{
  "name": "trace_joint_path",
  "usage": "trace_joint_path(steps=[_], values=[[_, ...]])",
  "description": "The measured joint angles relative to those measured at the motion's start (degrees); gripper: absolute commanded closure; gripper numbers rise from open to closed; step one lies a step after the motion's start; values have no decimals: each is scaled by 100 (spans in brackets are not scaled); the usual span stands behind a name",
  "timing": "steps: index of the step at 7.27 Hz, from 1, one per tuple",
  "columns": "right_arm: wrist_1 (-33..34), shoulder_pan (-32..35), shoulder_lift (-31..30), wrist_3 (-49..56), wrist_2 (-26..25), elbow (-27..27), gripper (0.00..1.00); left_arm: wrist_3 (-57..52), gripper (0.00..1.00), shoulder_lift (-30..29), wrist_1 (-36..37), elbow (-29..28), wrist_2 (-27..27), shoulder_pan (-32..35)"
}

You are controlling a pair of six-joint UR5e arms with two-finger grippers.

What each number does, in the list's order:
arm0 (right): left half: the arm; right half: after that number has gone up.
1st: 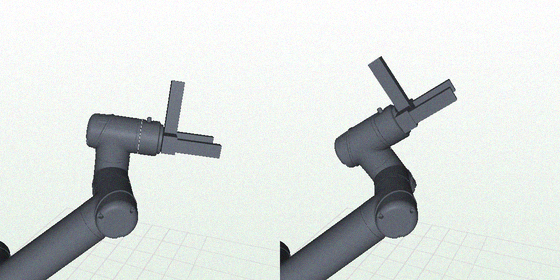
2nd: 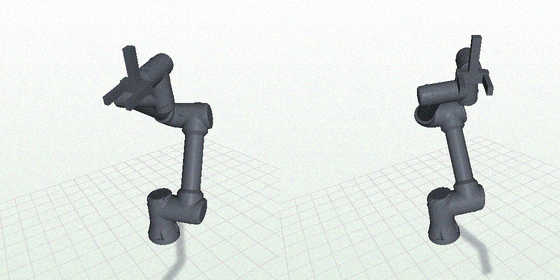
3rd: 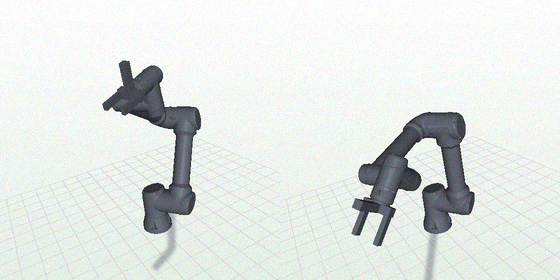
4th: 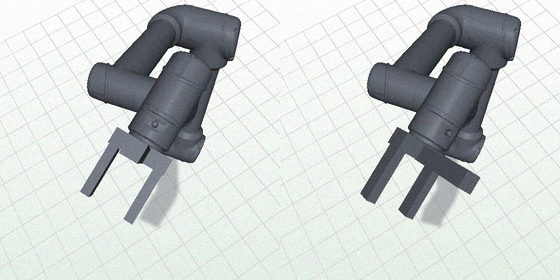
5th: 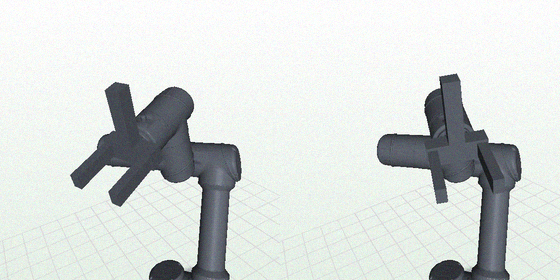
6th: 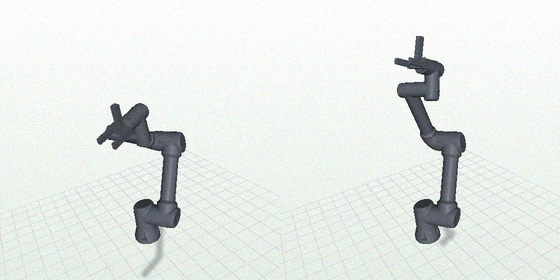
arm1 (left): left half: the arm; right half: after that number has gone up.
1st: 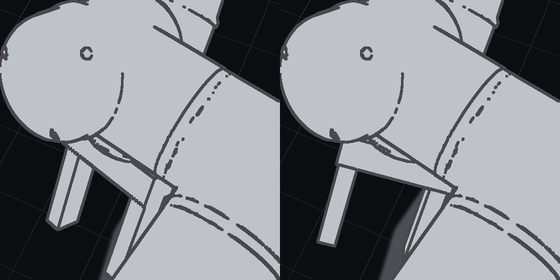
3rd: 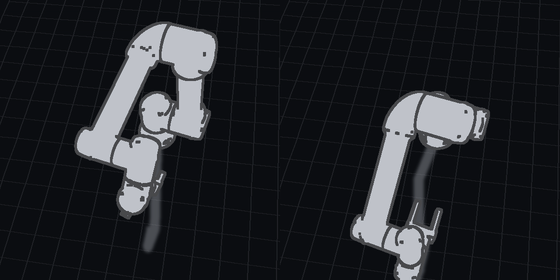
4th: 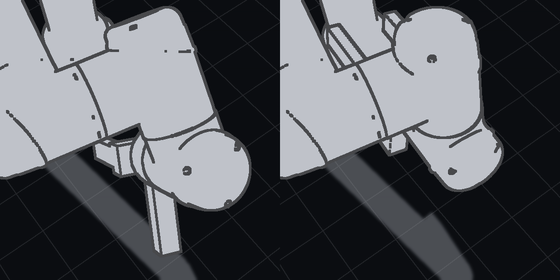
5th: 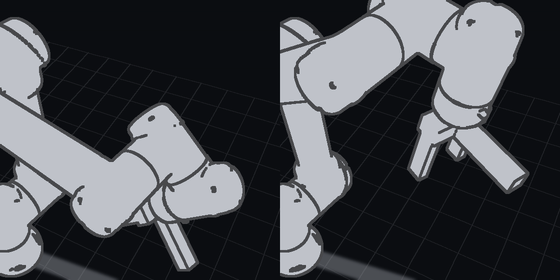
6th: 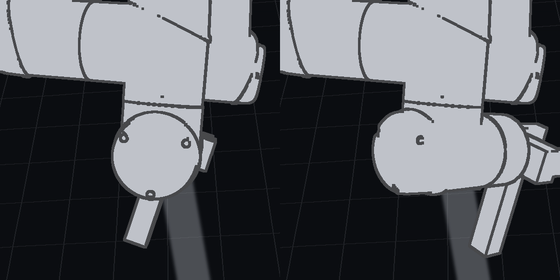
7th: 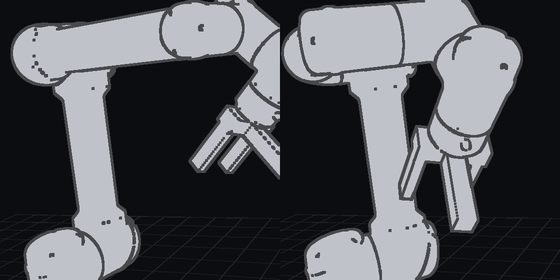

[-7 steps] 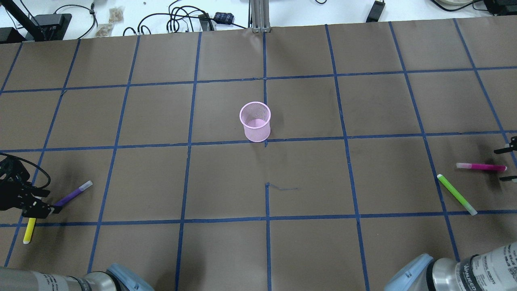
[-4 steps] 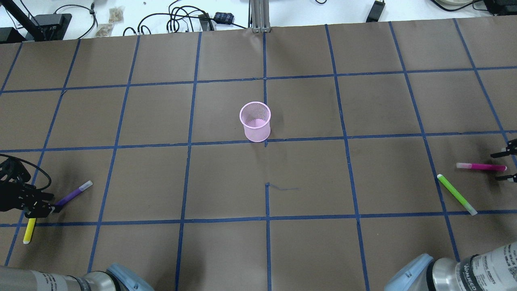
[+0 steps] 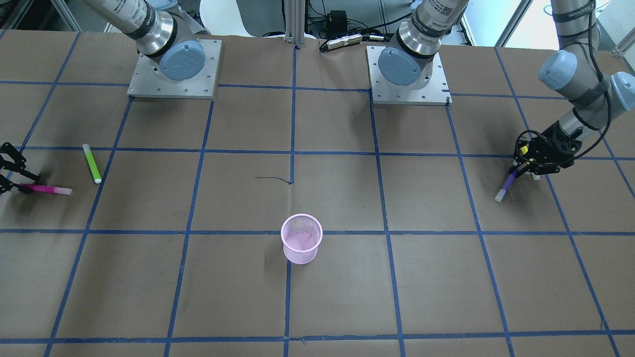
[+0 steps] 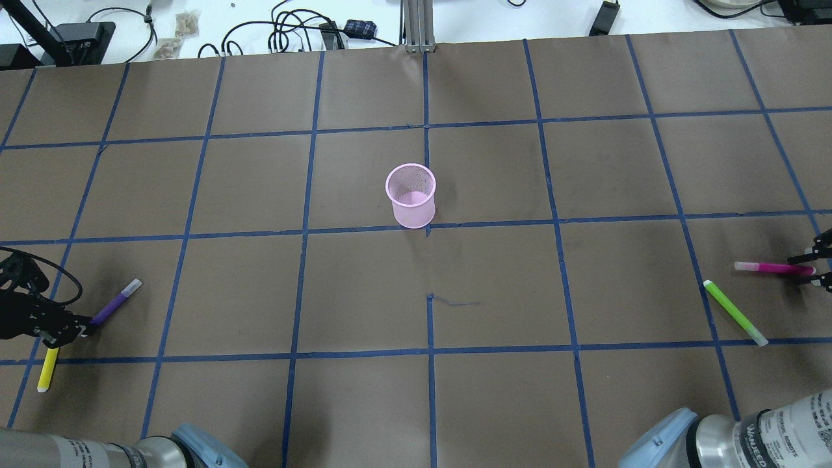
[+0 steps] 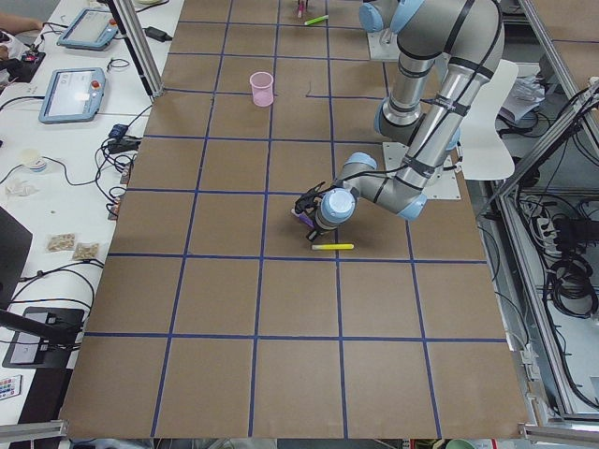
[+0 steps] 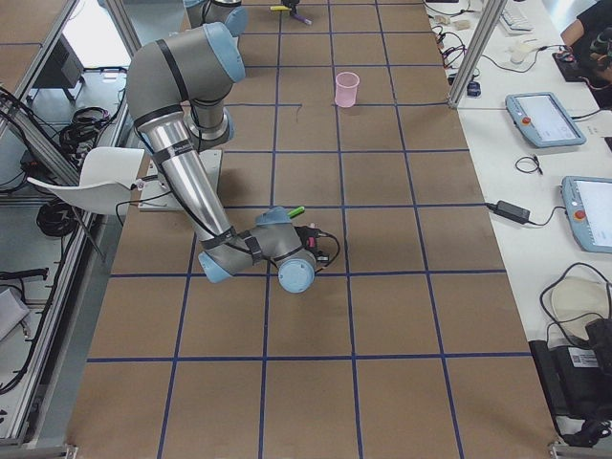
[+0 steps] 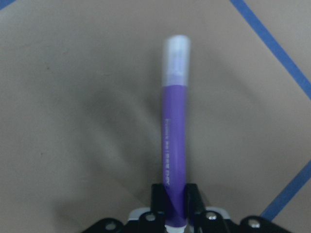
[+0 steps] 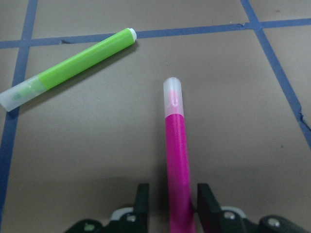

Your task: Insert purple and pink pens into pink cup

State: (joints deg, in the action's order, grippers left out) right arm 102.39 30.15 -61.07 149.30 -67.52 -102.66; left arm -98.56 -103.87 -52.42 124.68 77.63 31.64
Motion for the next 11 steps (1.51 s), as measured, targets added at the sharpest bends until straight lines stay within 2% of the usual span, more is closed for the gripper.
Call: trace_joint_path(steps=[1, 4, 6, 8, 11], values=[[2, 0, -11, 2, -90, 0, 98, 12, 100, 15, 2, -15, -2, 2], [-15, 19, -200, -37, -318, 30, 100, 35, 100, 148, 5, -127, 15, 15], [-128, 279, -839, -213, -387, 72, 100, 31, 100, 194, -47, -305, 30, 23], [-190, 1064, -1703, -841, -700, 193, 100, 30, 100, 266, -81, -403, 61, 38], [-523, 2844, -2659, -3359, -1214, 305, 100, 75, 100, 643, -493, -627, 112, 218]])
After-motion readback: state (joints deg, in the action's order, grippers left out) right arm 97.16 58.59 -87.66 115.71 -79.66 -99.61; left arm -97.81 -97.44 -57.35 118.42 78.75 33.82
